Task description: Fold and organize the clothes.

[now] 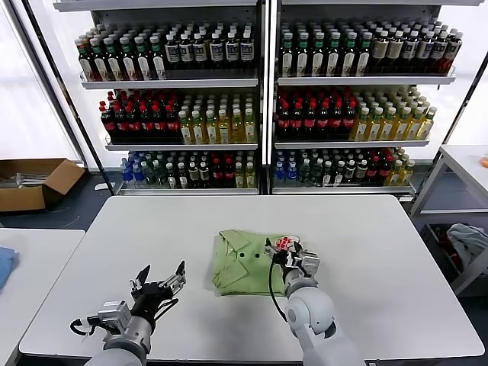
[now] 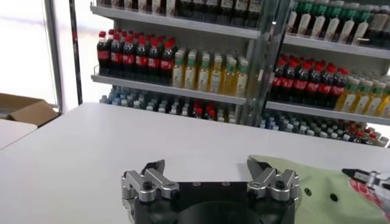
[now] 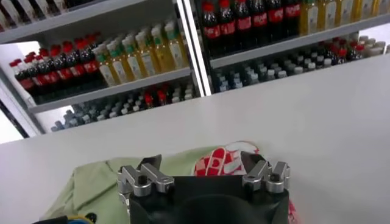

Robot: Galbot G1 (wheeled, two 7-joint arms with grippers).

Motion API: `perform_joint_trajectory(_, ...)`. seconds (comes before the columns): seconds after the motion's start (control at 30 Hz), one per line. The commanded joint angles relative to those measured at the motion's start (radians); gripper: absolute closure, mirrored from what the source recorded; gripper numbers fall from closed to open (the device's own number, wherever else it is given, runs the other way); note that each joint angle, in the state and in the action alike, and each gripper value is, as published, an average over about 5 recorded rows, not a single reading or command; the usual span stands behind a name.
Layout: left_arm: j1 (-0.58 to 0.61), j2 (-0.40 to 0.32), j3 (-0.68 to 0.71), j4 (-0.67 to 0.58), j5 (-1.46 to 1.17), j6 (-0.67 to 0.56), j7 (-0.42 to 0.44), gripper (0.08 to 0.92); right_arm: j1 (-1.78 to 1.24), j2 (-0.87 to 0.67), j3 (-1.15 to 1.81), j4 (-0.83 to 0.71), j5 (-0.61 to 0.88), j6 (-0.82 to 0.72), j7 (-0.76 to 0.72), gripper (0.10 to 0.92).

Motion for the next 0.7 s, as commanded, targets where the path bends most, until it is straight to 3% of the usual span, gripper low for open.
perform_joint_trajectory(0.03,0.002,-0.001,0.000,0.010,0.001,0.000,0.001,0.177,0.045,0.049,0.012,-0.113,0.005,0.017,-0.009,0.203)
perform_joint_trajectory(0.4,-0.001,0.002,0.004,0.020,0.000,0.000,0.004,0.177,-0.001,0.030,0.037,-0.078,-0.048,0.032,-0.052,0.203)
perform_joint_trajectory(0.7,0.006,-0.002,-0.003,0.017,0.001,-0.002,0.005,0.177,-0.104,-0.037,0.003,0.062,-0.240,0.124,-0.153,0.203)
